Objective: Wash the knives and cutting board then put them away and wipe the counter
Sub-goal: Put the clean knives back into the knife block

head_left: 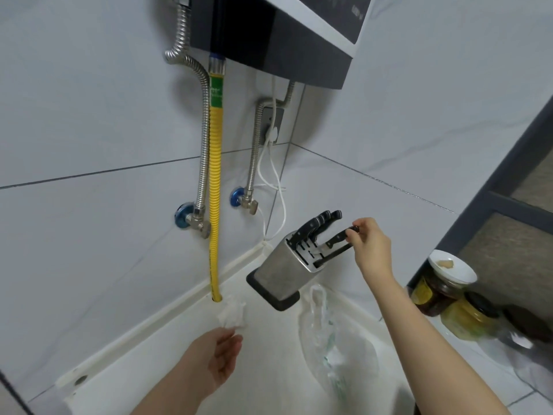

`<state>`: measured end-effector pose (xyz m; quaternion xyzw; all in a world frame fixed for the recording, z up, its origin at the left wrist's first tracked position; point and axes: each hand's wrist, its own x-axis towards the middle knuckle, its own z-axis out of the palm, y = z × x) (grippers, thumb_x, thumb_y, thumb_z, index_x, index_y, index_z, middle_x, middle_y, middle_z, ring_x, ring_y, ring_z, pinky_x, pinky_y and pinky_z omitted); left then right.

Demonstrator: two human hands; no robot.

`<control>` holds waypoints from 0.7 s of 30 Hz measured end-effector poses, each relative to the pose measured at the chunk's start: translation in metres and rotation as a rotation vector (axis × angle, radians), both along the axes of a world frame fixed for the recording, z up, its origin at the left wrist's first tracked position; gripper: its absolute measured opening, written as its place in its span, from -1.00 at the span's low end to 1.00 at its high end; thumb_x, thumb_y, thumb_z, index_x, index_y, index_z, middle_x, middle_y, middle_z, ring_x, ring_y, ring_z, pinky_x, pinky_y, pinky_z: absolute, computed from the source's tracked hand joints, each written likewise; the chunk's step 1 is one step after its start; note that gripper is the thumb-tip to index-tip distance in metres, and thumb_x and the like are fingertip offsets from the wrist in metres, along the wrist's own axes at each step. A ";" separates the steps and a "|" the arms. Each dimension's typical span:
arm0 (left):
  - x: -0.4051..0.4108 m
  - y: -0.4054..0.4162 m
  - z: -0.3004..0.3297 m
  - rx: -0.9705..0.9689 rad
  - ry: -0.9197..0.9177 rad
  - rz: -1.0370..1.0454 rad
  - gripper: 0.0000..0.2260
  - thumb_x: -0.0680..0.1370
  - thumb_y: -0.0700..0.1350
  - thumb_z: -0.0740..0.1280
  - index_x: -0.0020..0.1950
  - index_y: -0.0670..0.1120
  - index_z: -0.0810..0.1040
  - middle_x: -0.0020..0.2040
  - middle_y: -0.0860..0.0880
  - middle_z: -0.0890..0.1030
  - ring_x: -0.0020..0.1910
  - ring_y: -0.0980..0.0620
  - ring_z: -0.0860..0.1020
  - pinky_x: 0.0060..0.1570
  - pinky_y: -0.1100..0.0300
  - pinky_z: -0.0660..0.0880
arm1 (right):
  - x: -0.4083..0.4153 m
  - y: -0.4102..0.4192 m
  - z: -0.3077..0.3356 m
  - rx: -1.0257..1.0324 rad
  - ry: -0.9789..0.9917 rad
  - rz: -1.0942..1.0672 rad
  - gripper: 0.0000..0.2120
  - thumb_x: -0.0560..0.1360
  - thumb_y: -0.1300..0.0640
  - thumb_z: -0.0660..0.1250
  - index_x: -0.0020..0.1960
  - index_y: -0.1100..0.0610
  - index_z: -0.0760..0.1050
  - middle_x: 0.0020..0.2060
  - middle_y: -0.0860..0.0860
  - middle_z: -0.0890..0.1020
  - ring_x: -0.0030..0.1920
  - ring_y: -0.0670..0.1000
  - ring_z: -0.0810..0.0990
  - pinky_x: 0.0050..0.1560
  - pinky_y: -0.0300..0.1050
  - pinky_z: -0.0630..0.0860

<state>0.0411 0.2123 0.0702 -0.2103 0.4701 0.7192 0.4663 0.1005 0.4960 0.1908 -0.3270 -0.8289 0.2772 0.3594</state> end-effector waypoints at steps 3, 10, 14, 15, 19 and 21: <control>-0.001 -0.003 -0.001 -0.013 0.019 -0.003 -0.94 0.52 -0.28 0.30 -0.14 -0.23 0.51 -0.33 -0.14 0.62 -0.60 0.06 0.55 -0.58 0.33 0.47 | -0.003 0.004 0.000 -0.009 -0.002 0.011 -0.82 0.51 0.19 0.30 0.09 0.19 0.48 -0.08 0.15 0.65 -0.03 0.12 0.62 0.03 -0.05 0.51; -0.002 -0.002 -0.002 -0.039 0.030 -0.025 -0.96 0.52 -0.28 0.30 -0.12 -0.23 0.53 -0.33 -0.13 0.63 -0.52 0.04 0.56 -0.57 0.33 0.47 | -0.004 0.008 -0.002 -0.012 0.018 0.013 -0.82 0.52 0.19 0.29 0.11 0.19 0.47 -0.06 0.15 0.65 -0.03 0.13 0.62 0.04 -0.02 0.53; -0.001 0.004 0.001 -0.071 0.089 -0.052 -0.94 0.53 -0.26 0.29 -0.12 -0.22 0.52 -0.24 -0.14 0.60 -0.33 0.00 0.52 -0.42 0.26 0.43 | -0.004 0.012 -0.003 -0.005 0.013 0.014 -0.81 0.52 0.19 0.29 0.12 0.20 0.47 -0.06 0.16 0.64 -0.02 0.12 0.62 0.05 -0.02 0.53; -0.001 0.005 0.001 -0.084 0.109 -0.059 -0.94 0.54 -0.26 0.29 -0.12 -0.22 0.53 -0.23 -0.15 0.60 -0.32 0.00 0.52 -0.37 0.23 0.41 | -0.004 0.012 -0.004 -0.004 0.012 0.016 -0.81 0.52 0.19 0.29 0.12 0.20 0.47 -0.05 0.15 0.64 -0.02 0.12 0.62 0.05 -0.02 0.53; -0.002 0.004 -0.003 -0.117 0.127 -0.078 -0.95 0.53 -0.25 0.30 -0.10 -0.21 0.54 -0.23 -0.15 0.61 -0.32 0.00 0.52 -0.41 0.24 0.41 | -0.007 0.012 -0.010 -0.010 -0.017 0.009 -0.79 0.52 0.19 0.28 0.15 0.22 0.47 -0.04 0.14 0.62 -0.01 0.11 0.59 0.02 -0.09 0.48; -0.003 0.003 -0.006 -0.137 0.132 -0.085 -0.95 0.53 -0.25 0.29 -0.09 -0.20 0.54 -0.24 -0.15 0.61 -0.33 -0.01 0.53 -0.40 0.23 0.41 | -0.011 0.015 -0.014 -0.009 -0.017 0.009 -0.78 0.53 0.20 0.27 0.16 0.22 0.47 -0.05 0.15 0.64 0.00 0.12 0.61 0.04 -0.06 0.51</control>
